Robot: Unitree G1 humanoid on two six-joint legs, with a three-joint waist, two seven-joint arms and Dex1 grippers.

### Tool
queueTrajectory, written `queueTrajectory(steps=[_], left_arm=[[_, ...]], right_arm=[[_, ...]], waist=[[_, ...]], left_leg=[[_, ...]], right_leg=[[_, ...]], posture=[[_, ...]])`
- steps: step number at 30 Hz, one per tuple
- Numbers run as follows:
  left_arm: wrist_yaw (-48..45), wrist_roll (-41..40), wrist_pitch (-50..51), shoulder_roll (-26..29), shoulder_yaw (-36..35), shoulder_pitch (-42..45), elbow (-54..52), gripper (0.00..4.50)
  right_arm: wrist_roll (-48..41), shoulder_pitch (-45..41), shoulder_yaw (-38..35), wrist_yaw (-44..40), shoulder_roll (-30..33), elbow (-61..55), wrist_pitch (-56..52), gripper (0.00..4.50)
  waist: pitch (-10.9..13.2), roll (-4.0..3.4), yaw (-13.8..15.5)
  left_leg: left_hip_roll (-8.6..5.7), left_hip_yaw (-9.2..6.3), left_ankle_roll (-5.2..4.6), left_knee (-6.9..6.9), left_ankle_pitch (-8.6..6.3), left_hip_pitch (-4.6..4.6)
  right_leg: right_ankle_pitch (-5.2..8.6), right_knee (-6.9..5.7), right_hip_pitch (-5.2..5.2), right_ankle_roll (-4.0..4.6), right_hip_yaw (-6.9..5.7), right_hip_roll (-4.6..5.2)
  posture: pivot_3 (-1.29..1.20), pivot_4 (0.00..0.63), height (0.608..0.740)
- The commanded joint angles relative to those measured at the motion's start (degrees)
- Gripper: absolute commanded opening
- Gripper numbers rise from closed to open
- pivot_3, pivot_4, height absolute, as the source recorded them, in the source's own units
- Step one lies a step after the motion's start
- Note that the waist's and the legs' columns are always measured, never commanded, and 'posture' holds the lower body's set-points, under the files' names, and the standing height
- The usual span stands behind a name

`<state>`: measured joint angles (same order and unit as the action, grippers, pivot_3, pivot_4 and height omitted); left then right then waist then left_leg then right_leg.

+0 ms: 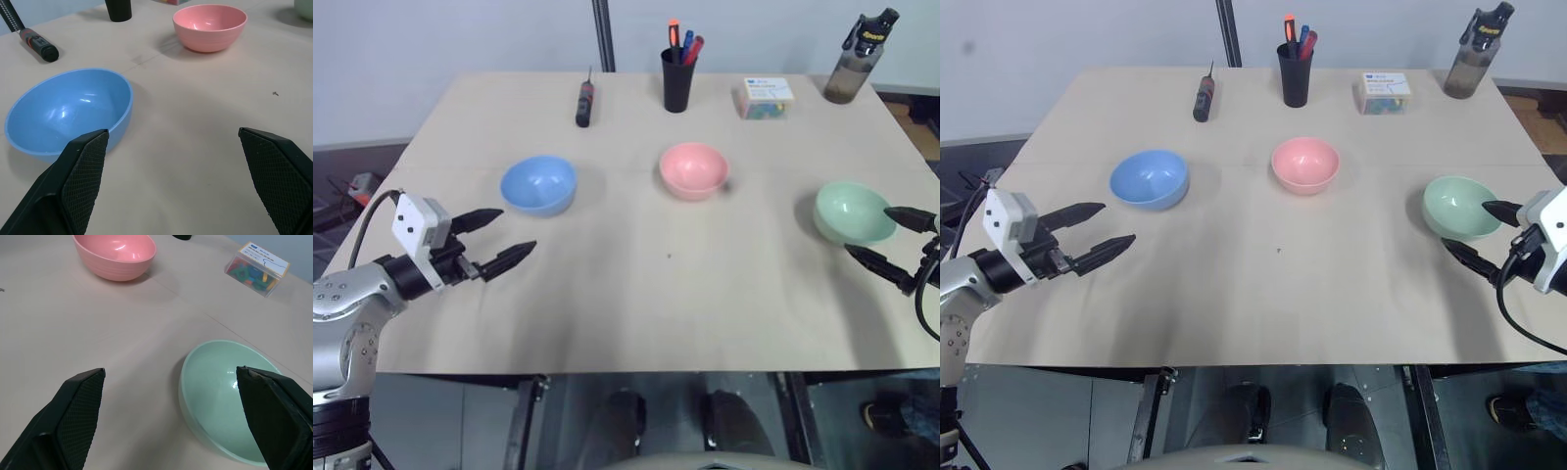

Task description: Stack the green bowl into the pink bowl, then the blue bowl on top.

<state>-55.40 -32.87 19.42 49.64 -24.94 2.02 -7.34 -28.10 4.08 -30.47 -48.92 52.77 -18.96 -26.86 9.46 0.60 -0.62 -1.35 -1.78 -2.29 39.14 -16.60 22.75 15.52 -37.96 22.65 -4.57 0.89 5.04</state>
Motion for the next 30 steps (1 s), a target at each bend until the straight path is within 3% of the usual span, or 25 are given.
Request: queueTrajectory(steps=[1,8,13,21,26,28,30], left_arm=[[0.3,-1.2,0.2,0.6,-1.4,1.5,-2.5,4.50],[0.9,-1.2,-0.2,-2.2,1.7,4.2,-5.2,4.50],[0.3,-1.5,-0.8,-4.8,5.5,6.0,-8.5,4.50],[2.2,1.2,-2.7,-7.9,9.7,5.2,-13.8,4.50],[3.4,-5.6,1.8,-8.4,6.4,2.2,-18.9,4.50],[6.1,-4.5,0.9,-9.0,4.6,0.8,-20.6,4.50],[9.4,-3.6,0.7,-9.9,2.9,-0.2,-21.7,4.50]], right_arm=[[-0.1,-1.5,-0.9,0.1,1.1,-0.7,-0.1,4.49],[0.9,-7.3,4.8,1.0,0.8,0.6,-0.9,4.49],[7.1,-20.8,19.9,1.7,-4.1,6.3,3.2,4.49],[24.0,-46.8,42.1,1.5,-22.5,35.8,20.3,4.49],[29.9,-57.9,47.5,0.3,-31.2,56.3,31.3,4.49],[31.3,-61.4,47.9,0.5,-33.5,62.8,34.5,4.49],[32.3,-63.9,47.9,0.9,-35.2,67.7,36.7,3.98]], waist=[[0.0,0.00,0.0],[0.0,0.00,0.0],[0.0,0.00,-0.4],[0.0,-0.02,-1.0],[0.0,-0.01,-1.6],[0.0,-0.02,-1.5],[0.0,-0.02,-1.6]], left_leg=[[0.00,0.00,0.00,0.00,0.00,0.00],[0.00,0.00,0.07,-0.01,0.04,0.00],[0.00,0.09,0.23,0.01,0.13,-0.03],[-0.01,0.09,0.26,-0.02,0.15,0.12],[-0.05,0.08,0.27,-0.04,0.16,0.27],[-0.05,0.04,0.27,-0.06,0.16,0.27],[-0.06,0.01,0.28,-0.06,0.16,0.27]], right_leg=[[0.00,0.00,0.00,0.00,0.00,0.00],[0.00,0.00,0.02,0.00,0.00,0.01],[-0.01,-0.02,0.03,0.00,0.07,0.00],[-0.01,-0.02,0.22,0.01,0.05,-0.07],[-0.01,-0.01,0.40,0.01,0.05,-0.06],[-0.01,0.01,0.40,0.01,0.01,-0.04],[0.00,0.03,0.40,0.01,-0.01,-0.04]], posture=[[0.00,0.150,0.740],[0.00,0.150,0.740],[0.00,0.150,0.740],[0.00,0.150,0.740],[0.00,0.150,0.740],[0.00,0.150,0.740],[0.00,0.150,0.740]])
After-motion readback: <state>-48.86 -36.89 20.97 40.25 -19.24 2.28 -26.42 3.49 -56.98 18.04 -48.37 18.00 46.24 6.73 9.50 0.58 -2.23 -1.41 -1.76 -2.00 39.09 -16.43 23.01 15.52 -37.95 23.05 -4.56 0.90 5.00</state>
